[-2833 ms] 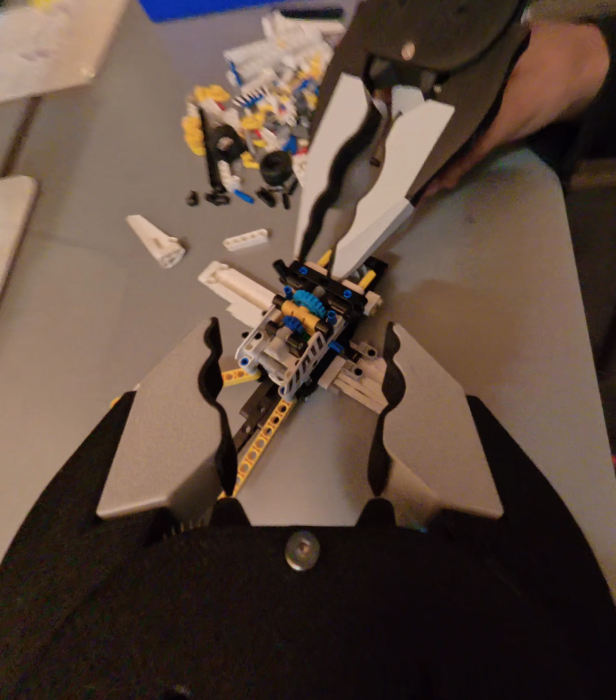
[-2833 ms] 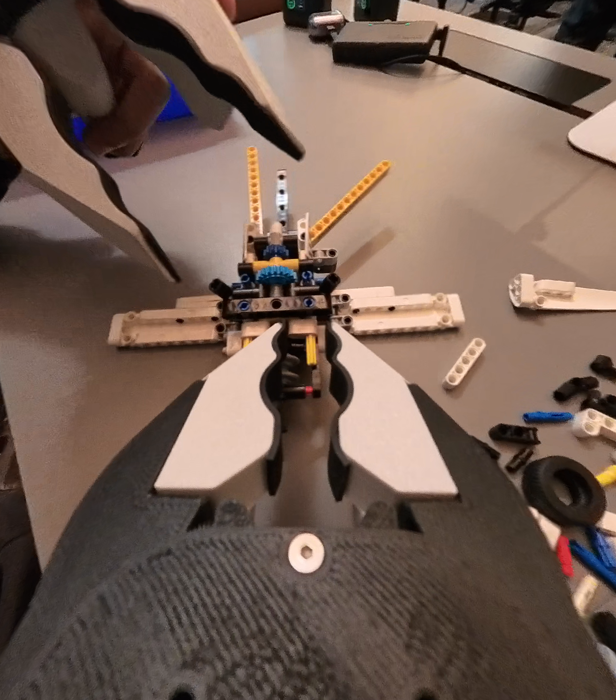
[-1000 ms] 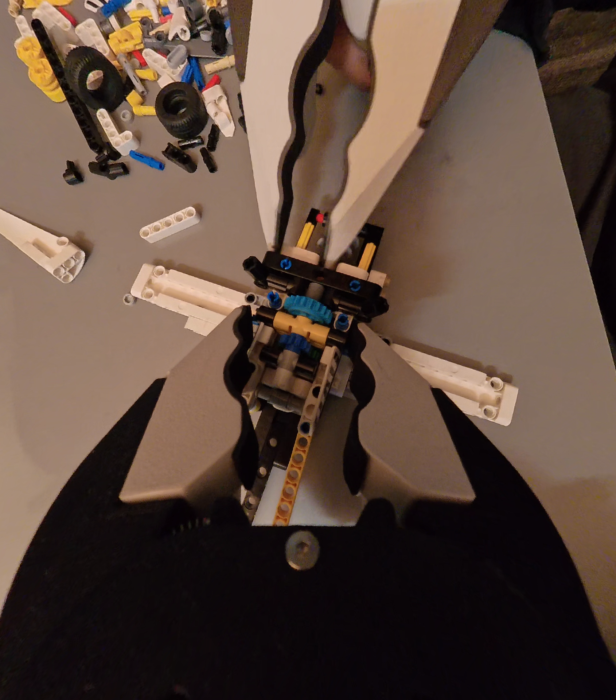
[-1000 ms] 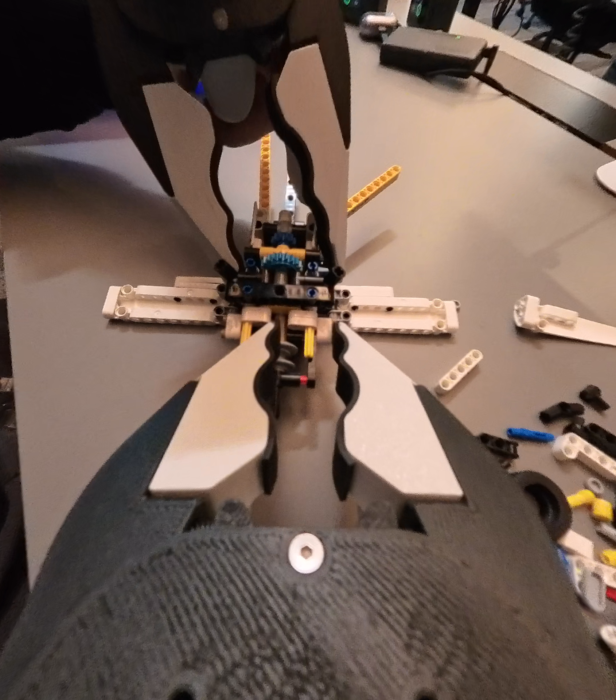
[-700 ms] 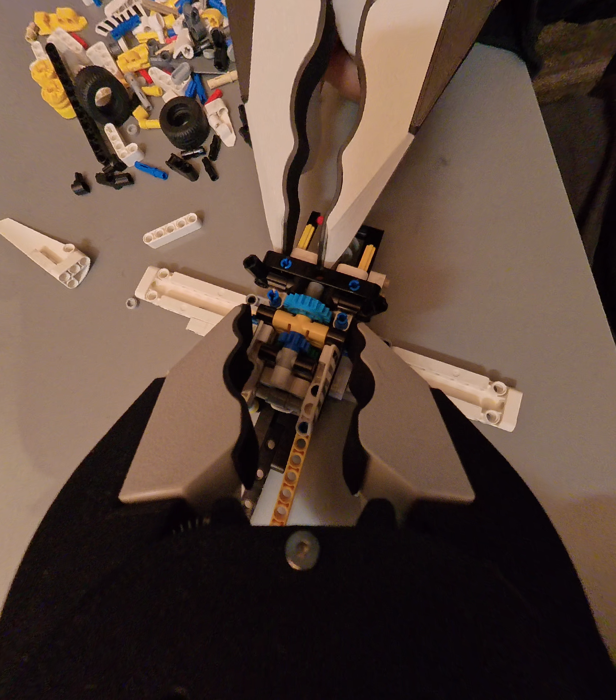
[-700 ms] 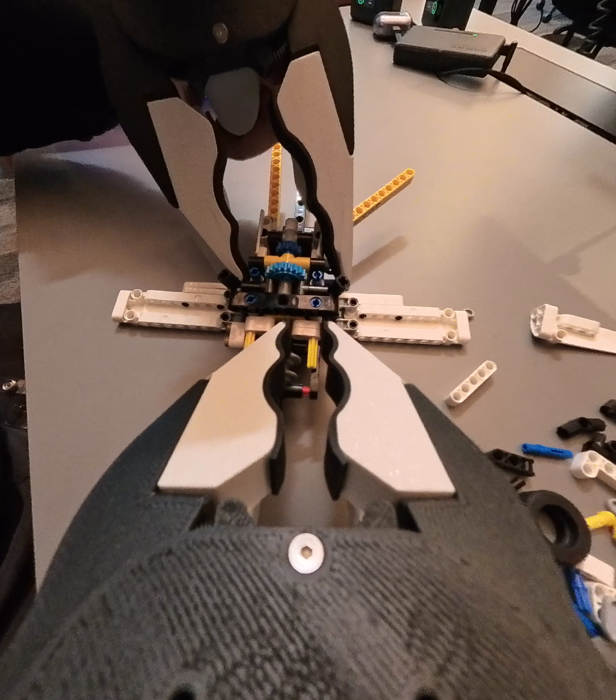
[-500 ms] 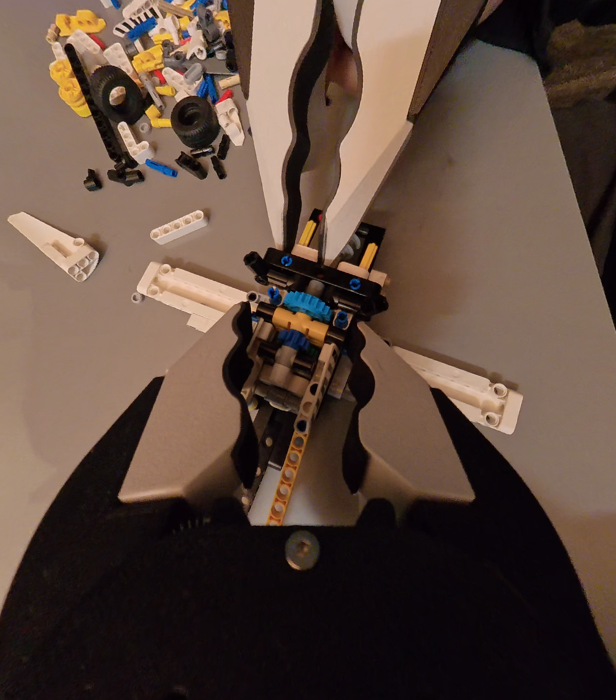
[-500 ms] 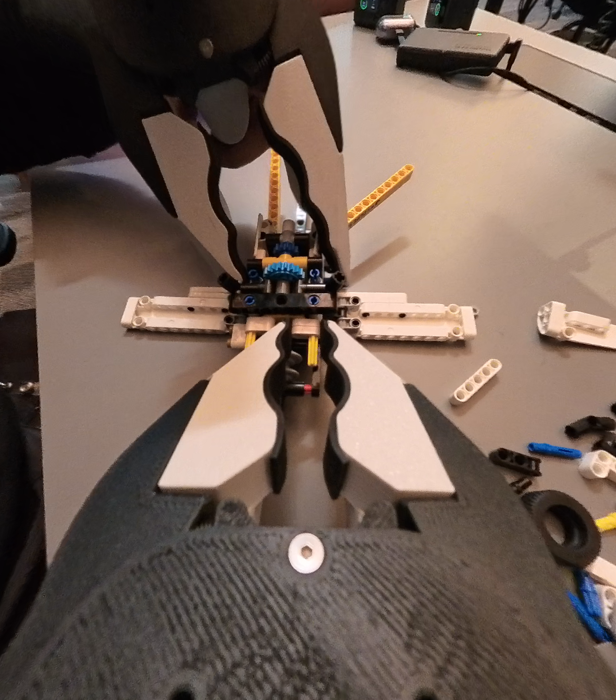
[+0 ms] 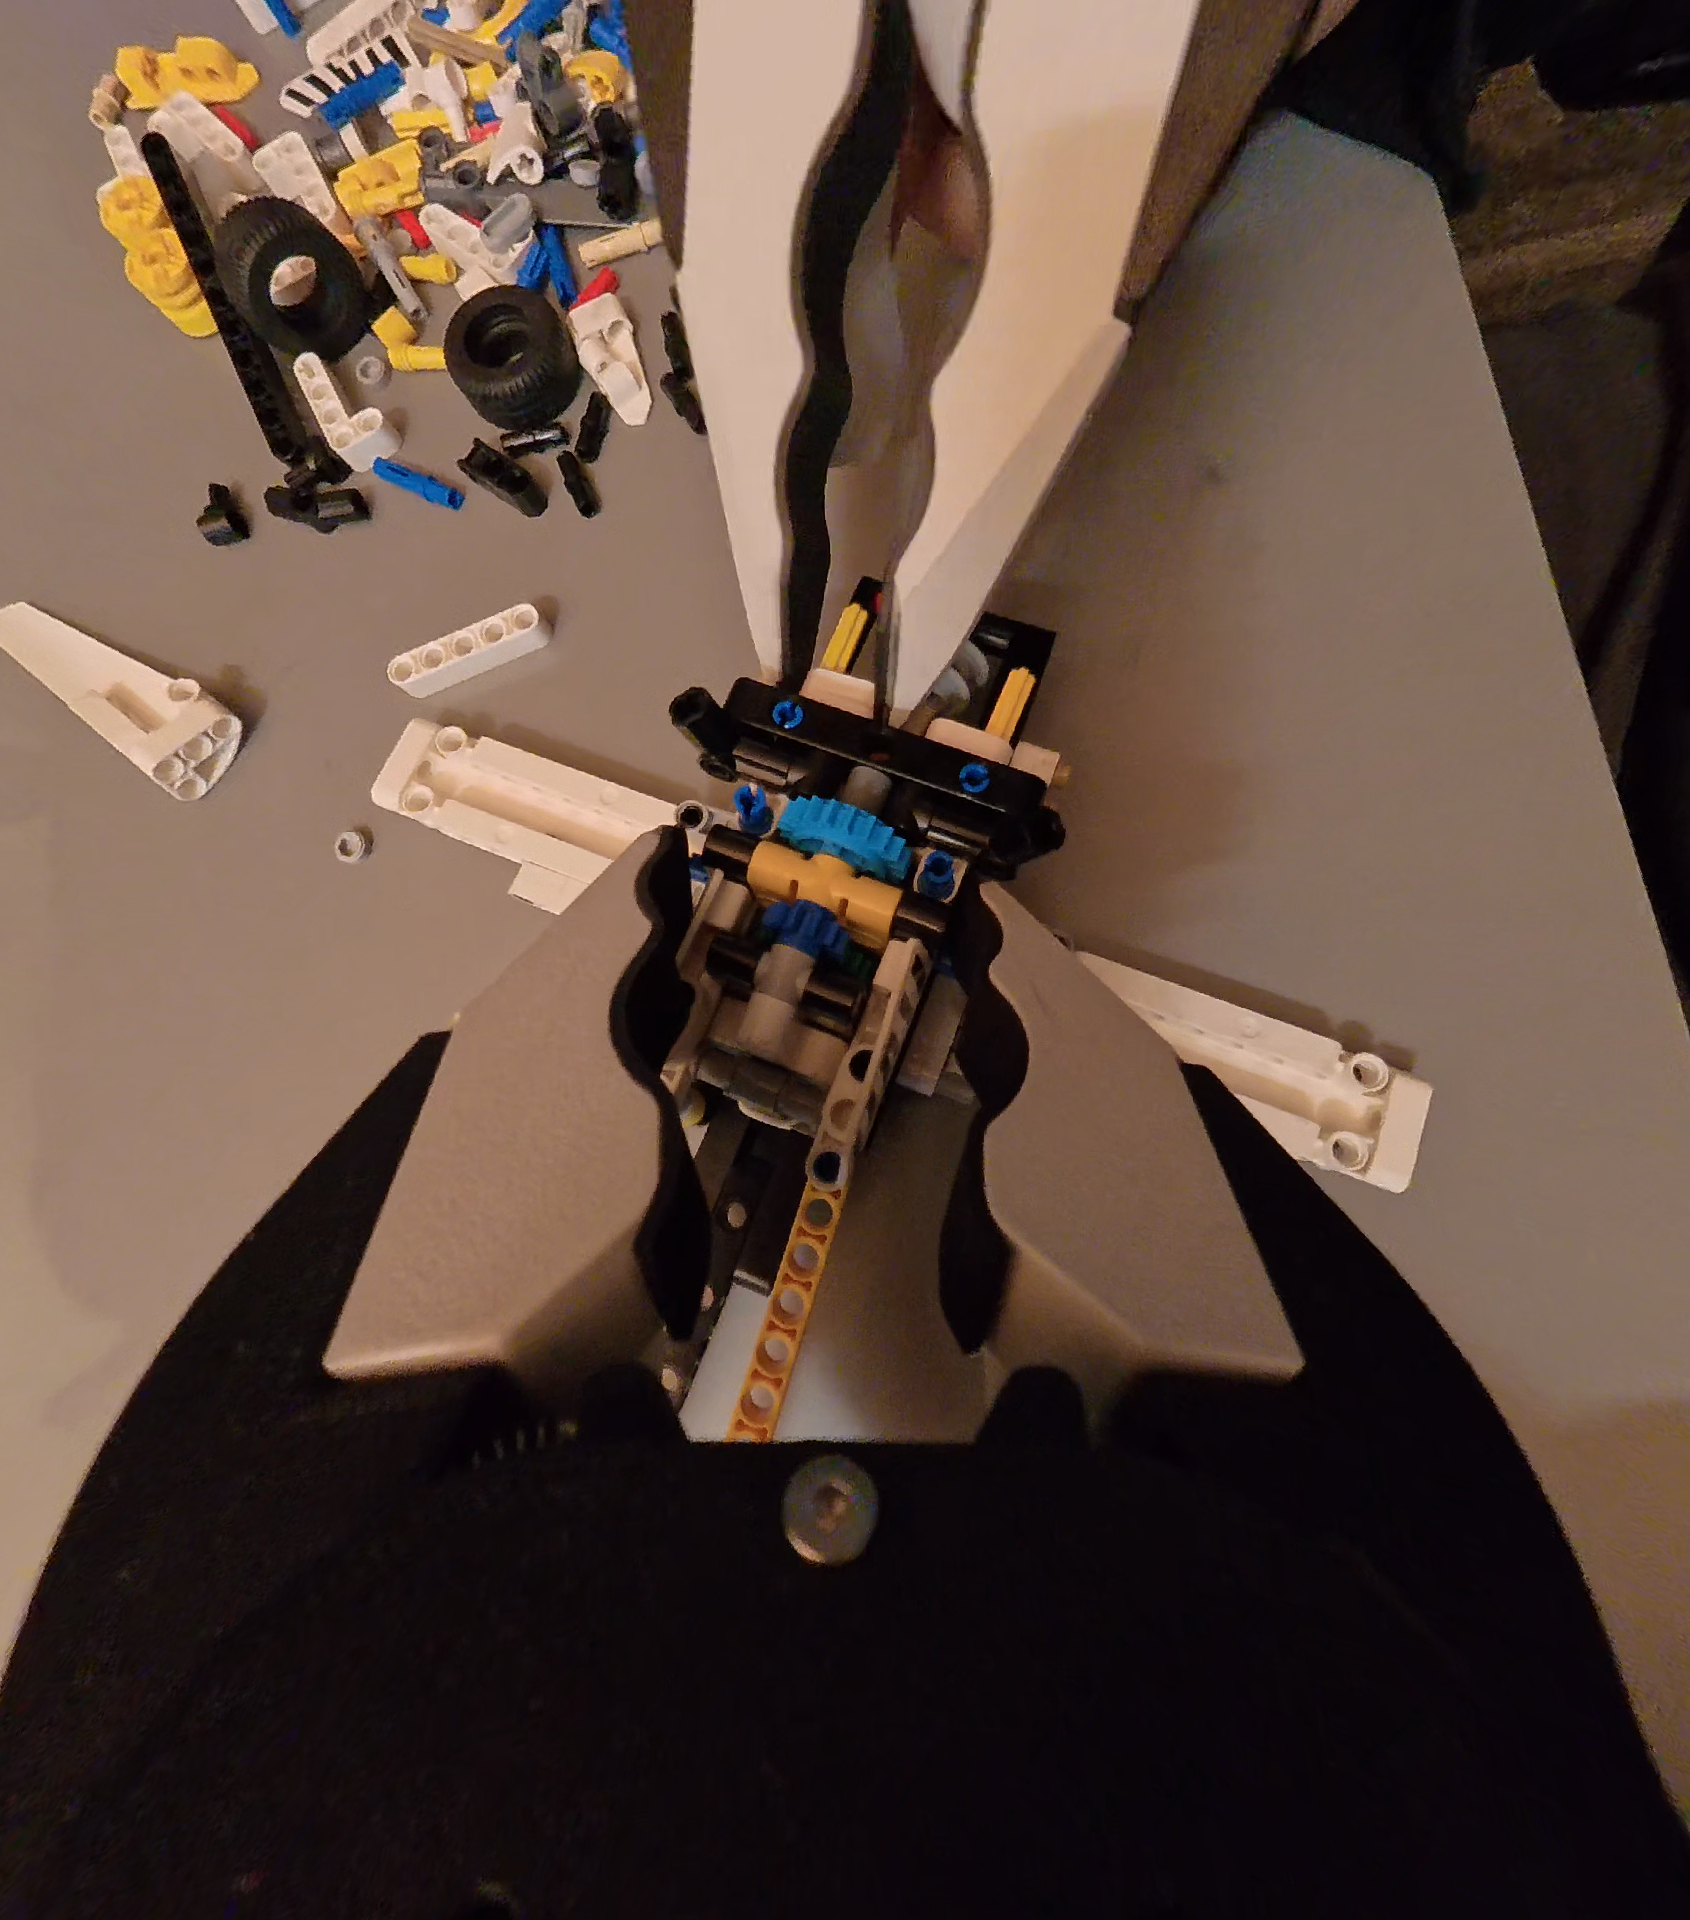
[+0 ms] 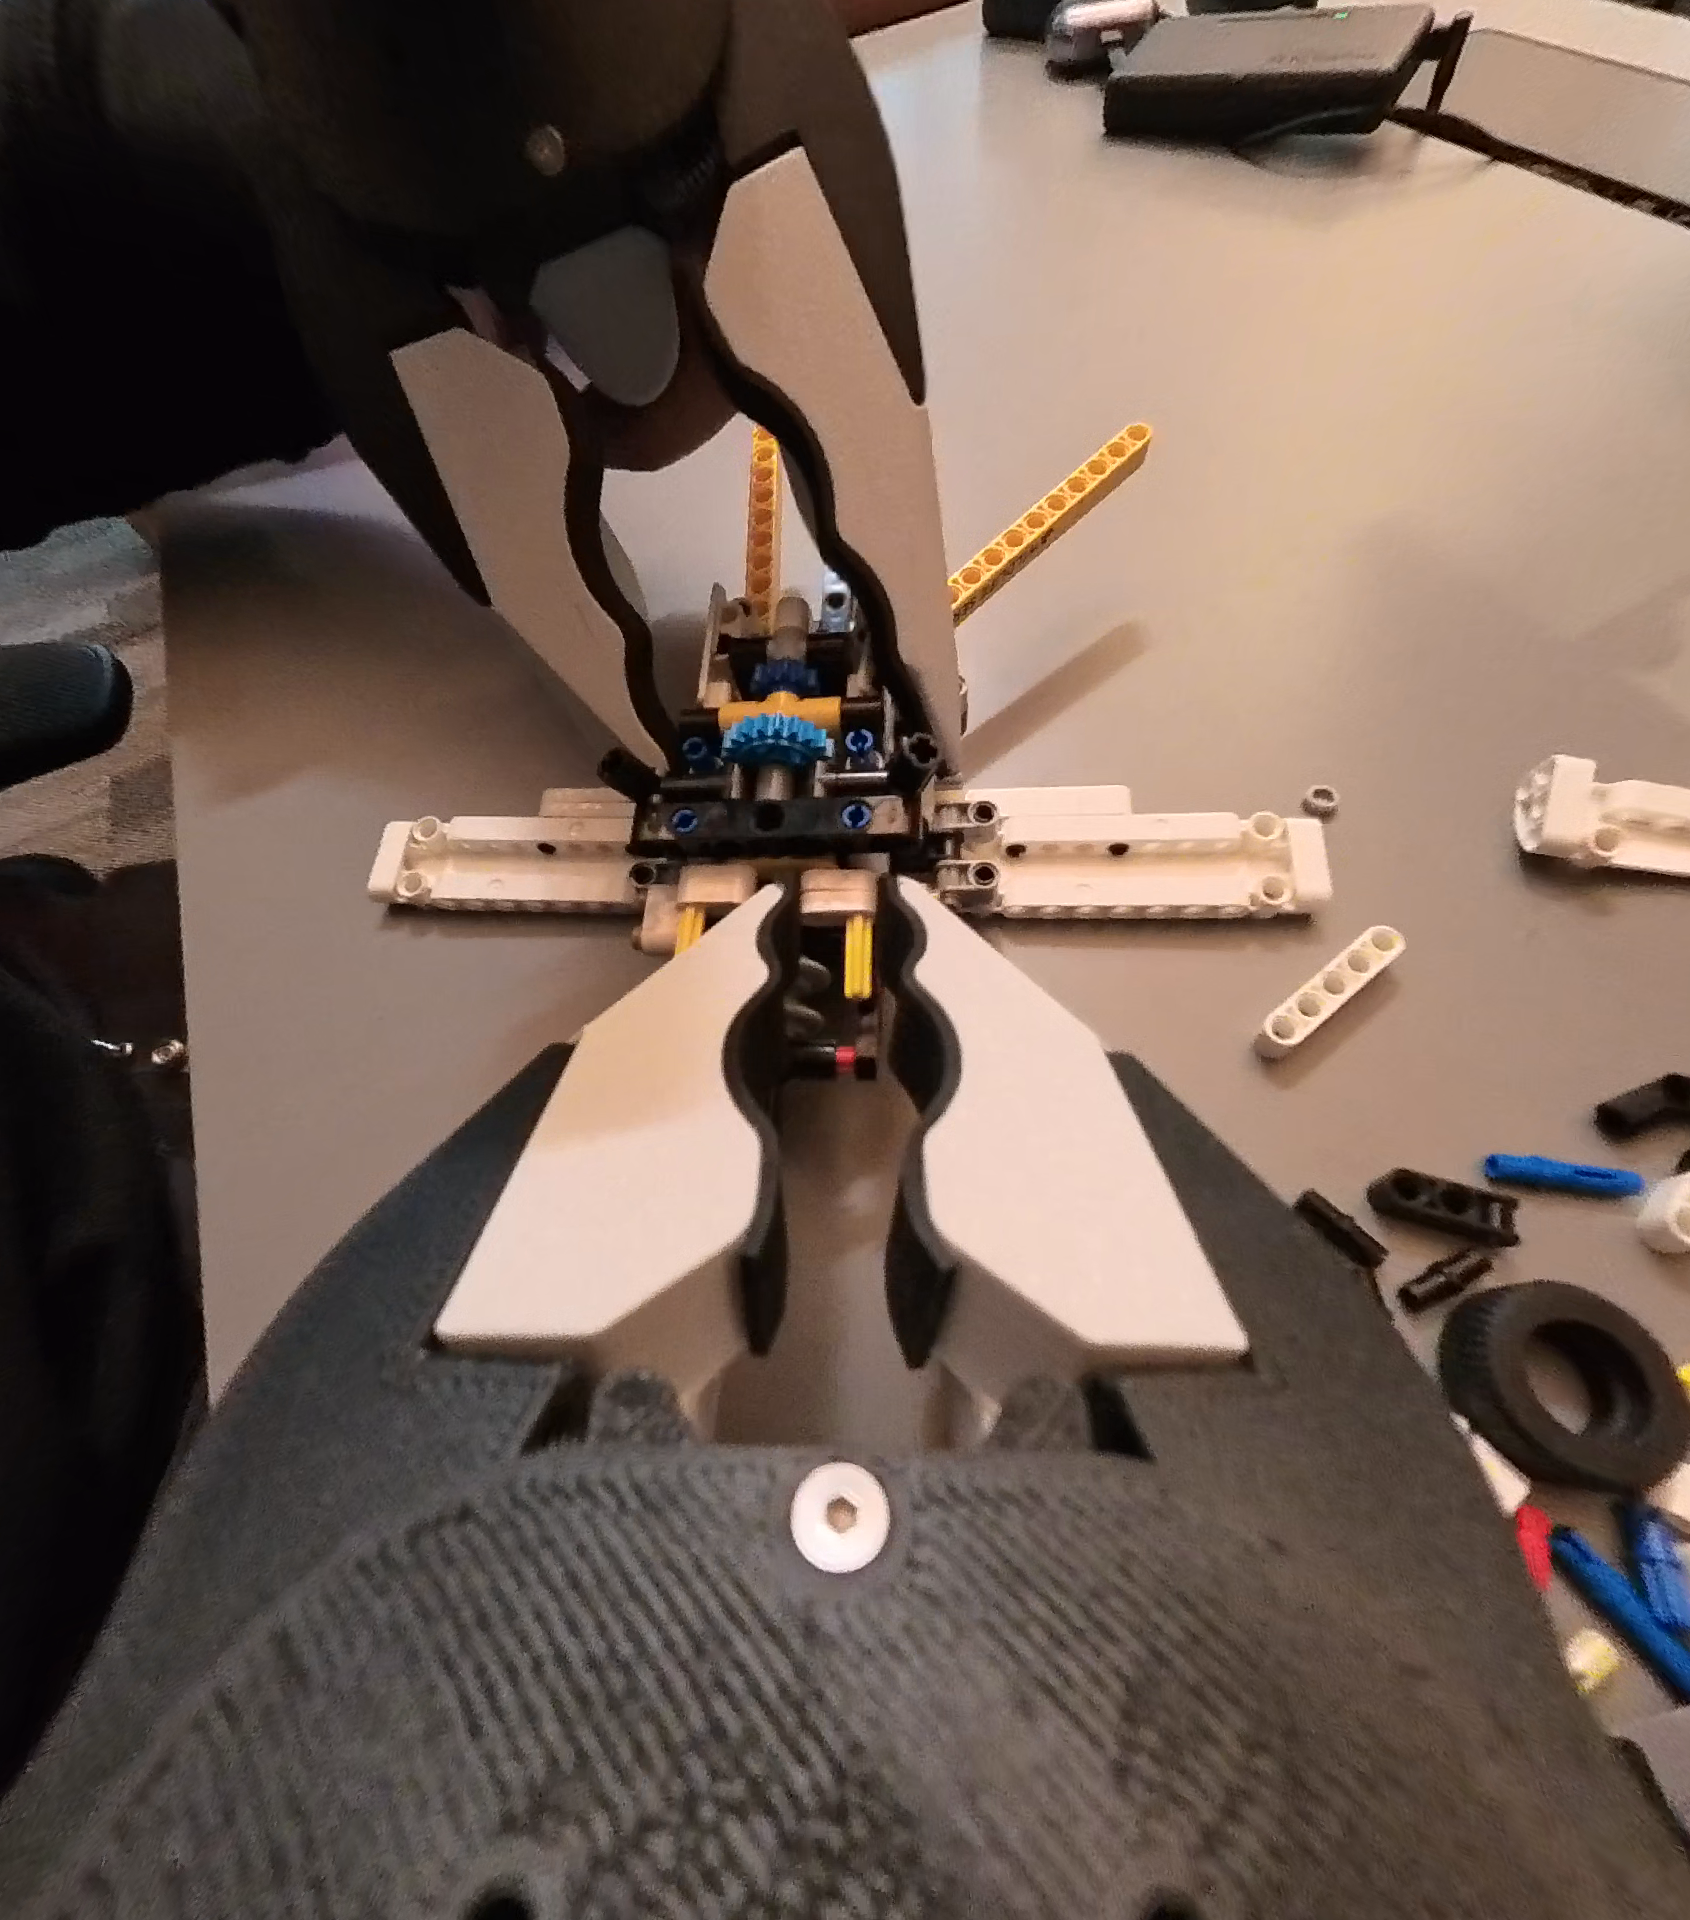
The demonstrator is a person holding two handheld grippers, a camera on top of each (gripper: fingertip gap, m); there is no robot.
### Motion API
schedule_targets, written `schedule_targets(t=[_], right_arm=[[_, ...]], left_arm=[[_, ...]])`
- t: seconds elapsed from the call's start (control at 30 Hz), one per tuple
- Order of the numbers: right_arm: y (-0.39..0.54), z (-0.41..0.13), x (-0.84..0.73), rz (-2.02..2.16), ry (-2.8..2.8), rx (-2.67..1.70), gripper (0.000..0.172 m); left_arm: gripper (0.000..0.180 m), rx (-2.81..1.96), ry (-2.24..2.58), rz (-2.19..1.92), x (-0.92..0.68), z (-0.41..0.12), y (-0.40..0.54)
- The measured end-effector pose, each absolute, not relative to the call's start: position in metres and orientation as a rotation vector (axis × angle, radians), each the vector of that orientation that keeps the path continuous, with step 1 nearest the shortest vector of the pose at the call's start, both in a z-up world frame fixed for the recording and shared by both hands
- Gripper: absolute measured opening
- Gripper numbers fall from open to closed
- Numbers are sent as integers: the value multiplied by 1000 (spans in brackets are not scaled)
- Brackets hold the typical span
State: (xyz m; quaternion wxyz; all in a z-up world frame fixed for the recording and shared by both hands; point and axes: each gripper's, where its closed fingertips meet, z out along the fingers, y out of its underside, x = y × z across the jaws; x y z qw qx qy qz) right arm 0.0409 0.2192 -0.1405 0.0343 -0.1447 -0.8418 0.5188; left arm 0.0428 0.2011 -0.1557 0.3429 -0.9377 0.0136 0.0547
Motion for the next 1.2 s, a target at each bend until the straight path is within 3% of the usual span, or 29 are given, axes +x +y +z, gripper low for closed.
schedule_targets(t=[0.2, 0.37, 0.67, 1.2], right_arm=[[221, -141, 42, 1263, -2358, -94, 13], [224, -140, 43, 1534, -2521, -357, 13], [228, -140, 47, 1497, -2489, -335, 13], [238, -140, 56, 1704, -2592, -709, 13]], left_arm=[[52, -2419, 39, 140, 44, -155, 202], [52, -2418, 33, 133, 44, -155, 204], [52, -2417, 32, 122, 44, -155, 205], [52, -2410, 59, 85, 52, -154, 214]])
